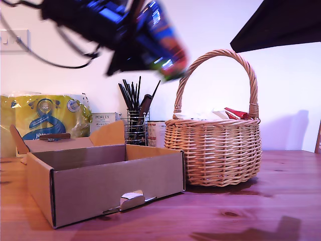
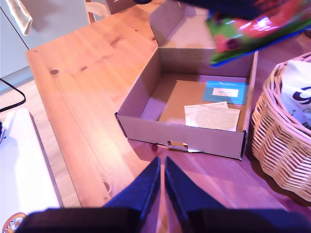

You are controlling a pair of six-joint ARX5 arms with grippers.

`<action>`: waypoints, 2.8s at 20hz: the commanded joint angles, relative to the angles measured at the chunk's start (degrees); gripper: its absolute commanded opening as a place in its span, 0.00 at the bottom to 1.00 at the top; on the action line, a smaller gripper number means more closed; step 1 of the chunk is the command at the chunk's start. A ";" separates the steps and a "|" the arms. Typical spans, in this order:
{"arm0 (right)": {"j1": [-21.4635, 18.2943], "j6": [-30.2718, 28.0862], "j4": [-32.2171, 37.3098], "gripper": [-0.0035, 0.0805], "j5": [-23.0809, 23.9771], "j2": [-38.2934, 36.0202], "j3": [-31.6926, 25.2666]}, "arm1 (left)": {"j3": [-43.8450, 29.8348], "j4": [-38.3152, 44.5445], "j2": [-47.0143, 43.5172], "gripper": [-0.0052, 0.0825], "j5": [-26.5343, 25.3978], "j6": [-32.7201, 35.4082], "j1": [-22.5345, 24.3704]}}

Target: Move the bags of Easter eggs from the cardboard box on the left into the woven basket on the right side.

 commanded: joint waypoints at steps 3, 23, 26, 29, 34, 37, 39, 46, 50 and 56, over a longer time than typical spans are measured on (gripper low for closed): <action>-0.15 -0.15 0.50 0.03 -0.11 -0.13 0.76 | -0.55 8.52 5.22 0.20 -2.78 -11.19 -2.54; -0.13 -0.15 0.39 0.03 -0.22 -0.20 0.76 | 17.92 10.38 25.03 0.22 -13.07 -18.40 -6.73; -0.11 -0.15 0.39 0.03 -0.24 -0.20 0.76 | 17.94 10.14 25.03 0.46 -15.10 -17.99 -7.48; -0.13 -0.15 0.37 0.03 -0.24 -0.20 0.76 | 17.94 9.53 24.96 0.79 -13.42 -15.17 -7.80; -0.11 -0.15 0.33 0.03 -0.68 -0.20 0.76 | 19.76 3.23 22.29 0.79 -16.72 -7.10 -7.48; -0.11 -0.15 0.35 0.03 -0.70 -0.22 0.76 | 21.20 -0.11 19.71 0.79 -20.81 -2.12 -7.39; -0.11 -0.15 0.33 0.03 -0.70 -0.22 0.76 | 21.59 -1.18 17.90 0.79 -22.82 1.09 -7.39; -0.13 -0.15 0.46 0.03 -0.50 -0.24 0.76 | 21.59 -11.34 11.93 0.63 -28.20 11.15 -7.39; -1.62 0.59 0.52 0.03 3.54 -0.24 0.76 | 21.59 -19.08 8.74 0.07 -28.20 16.76 -6.78; -11.98 3.17 1.66 0.03 7.67 -2.16 0.76 | 18.73 -22.80 4.70 0.04 -28.28 19.10 -4.72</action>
